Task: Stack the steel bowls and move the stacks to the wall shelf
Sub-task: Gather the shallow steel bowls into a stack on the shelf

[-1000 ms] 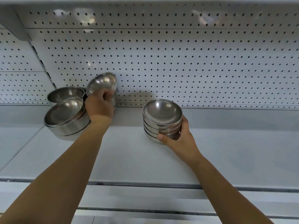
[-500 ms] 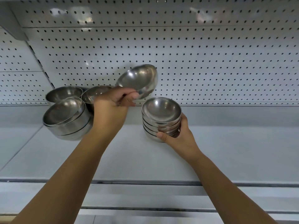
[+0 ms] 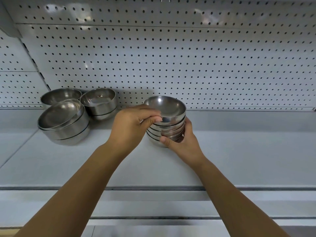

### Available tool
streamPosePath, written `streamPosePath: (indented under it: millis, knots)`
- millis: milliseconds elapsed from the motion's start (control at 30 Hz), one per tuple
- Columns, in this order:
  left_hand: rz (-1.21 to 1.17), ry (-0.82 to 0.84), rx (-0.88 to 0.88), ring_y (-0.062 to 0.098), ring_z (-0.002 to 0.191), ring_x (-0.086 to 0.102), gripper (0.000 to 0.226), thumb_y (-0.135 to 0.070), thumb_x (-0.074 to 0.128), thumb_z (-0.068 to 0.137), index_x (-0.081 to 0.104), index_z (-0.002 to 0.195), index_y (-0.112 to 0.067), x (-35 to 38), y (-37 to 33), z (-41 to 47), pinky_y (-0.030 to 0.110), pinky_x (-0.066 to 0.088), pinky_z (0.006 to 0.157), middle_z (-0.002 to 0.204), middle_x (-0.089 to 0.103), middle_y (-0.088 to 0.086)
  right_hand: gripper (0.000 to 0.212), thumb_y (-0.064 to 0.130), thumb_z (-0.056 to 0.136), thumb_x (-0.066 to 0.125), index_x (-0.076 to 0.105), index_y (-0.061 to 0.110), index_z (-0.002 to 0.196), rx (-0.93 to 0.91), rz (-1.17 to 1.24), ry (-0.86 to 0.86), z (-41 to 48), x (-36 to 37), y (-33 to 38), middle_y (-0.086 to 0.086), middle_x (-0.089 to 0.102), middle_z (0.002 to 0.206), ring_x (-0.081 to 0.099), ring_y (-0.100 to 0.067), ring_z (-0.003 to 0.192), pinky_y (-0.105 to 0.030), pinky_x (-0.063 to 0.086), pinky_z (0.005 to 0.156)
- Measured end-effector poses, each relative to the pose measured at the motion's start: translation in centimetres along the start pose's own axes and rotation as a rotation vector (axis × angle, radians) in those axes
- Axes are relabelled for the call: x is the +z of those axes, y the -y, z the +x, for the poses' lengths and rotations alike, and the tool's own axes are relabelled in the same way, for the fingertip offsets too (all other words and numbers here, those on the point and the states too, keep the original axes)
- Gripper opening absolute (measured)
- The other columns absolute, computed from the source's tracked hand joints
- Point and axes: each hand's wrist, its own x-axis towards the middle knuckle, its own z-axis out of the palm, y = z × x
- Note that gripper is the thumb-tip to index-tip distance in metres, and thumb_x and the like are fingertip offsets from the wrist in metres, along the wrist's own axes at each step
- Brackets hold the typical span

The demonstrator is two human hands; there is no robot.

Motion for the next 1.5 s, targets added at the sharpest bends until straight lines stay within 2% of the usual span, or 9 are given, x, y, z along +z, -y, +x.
streamPosePath:
  millis: [267,600,800,900,1000,1100,1200,1367,1500]
  knots:
    - [0.089,-0.053,0.017,0.014,0.094,0.053,0.018,-0.035,0.069,0.092,0.083,0.093,-0.024,0.6,0.6,-0.9,0.04,0.048,0.083,0.119,0.065,-0.005,0.098,0.035,0.072,0.092,0.03,0.037,0.149,-0.007,-0.005,-0.006,0.0,0.0,-0.1,0.02,0.057,0.135,0.058,0.012,0.119,-0.008,0.049,0.091]
    - [-0.014,-0.138,-0.136,0.022,0.11,0.057,0.015,-0.037,0.073,0.09,0.08,0.103,-0.031,1.5,0.1,-1.9,0.052,0.048,0.098,0.134,0.051,-0.011,0.1,0.032,0.075,0.091,0.029,0.029,0.154,0.002,0.016,-0.004,0.0,0.0,-0.1,0.022,0.057,0.134,0.058,0.014,0.118,-0.007,0.048,0.092]
    - [-0.24,0.005,-0.431,-0.003,0.146,0.03,0.081,-0.059,0.077,0.08,0.034,0.148,-0.048,1.3,-0.4,-1.8,0.031,0.033,0.12,0.159,0.027,-0.015,0.118,0.03,0.066,0.098,0.022,0.034,0.156,-0.001,0.003,0.019,0.1,-0.1,-0.2,0.016,0.053,0.144,0.056,0.005,0.128,-0.018,0.05,0.102]
    - [-0.457,0.104,-0.572,0.003,0.142,0.044,0.1,-0.06,0.079,0.073,0.03,0.157,-0.035,1.2,1.0,-1.1,0.037,0.039,0.118,0.159,0.039,-0.014,0.133,0.032,0.058,0.102,0.014,0.038,0.158,-0.007,-0.039,0.035,0.2,0.0,-0.3,0.018,0.051,0.146,0.054,0.0,0.133,-0.028,0.05,0.108]
    - [-0.561,0.146,-0.572,0.015,0.138,0.052,0.089,-0.043,0.082,0.08,0.039,0.154,-0.02,1.3,1.9,-0.7,0.044,0.045,0.115,0.148,0.056,-0.003,0.129,0.031,0.056,0.103,0.02,0.04,0.155,0.003,-0.053,0.016,0.2,0.0,-0.4,0.024,0.056,0.139,0.056,0.008,0.125,-0.018,0.05,0.101]
    - [-0.597,0.104,-0.552,0.013,0.135,0.055,0.078,-0.027,0.082,0.083,0.045,0.15,-0.018,1.6,1.5,-0.8,0.026,0.051,0.104,0.142,0.06,-0.001,0.124,0.026,0.056,0.103,0.025,0.044,0.15,0.001,-0.053,-0.021,0.1,-0.1,-0.2,0.025,0.06,0.132,0.058,0.012,0.12,-0.009,0.049,0.094]
    - [-0.597,0.066,-0.524,0.013,0.132,0.057,0.072,-0.024,0.083,0.082,0.049,0.145,-0.018,1.7,0.7,-0.7,0.019,0.052,0.095,0.139,0.062,0.0,0.123,0.024,0.056,0.103,0.029,0.04,0.153,-0.001,-0.032,-0.053,-0.1,-0.2,0.1,0.027,0.062,0.128,0.06,0.009,0.12,-0.019,0.053,0.098]
    - [-0.568,0.09,-0.509,0.011,0.135,0.054,0.089,-0.035,0.089,0.067,0.049,0.146,-0.026,1.9,-1.0,-0.2,0.045,0.047,0.112,0.141,0.061,-0.007,0.123,0.022,0.056,0.103,0.03,0.037,0.154,-0.018,-0.024,-0.063,-1.3,-1.5,1.1,0.037,0.059,0.123,0.061,0.007,0.119,-0.025,0.056,0.099]
    - [-0.598,0.096,-0.498,0.007,0.136,0.053,0.087,-0.036,0.091,0.064,0.05,0.141,-0.035,3.4,-4.4,-0.3,0.047,0.044,0.113,0.14,0.061,-0.012,0.122,0.021,0.056,0.103,0.031,0.036,0.154,-0.04,-0.021,-0.088,-3.8,-4.4,2.0,0.035,0.059,0.126,0.061,0.007,0.119,-0.017,0.054,0.094]
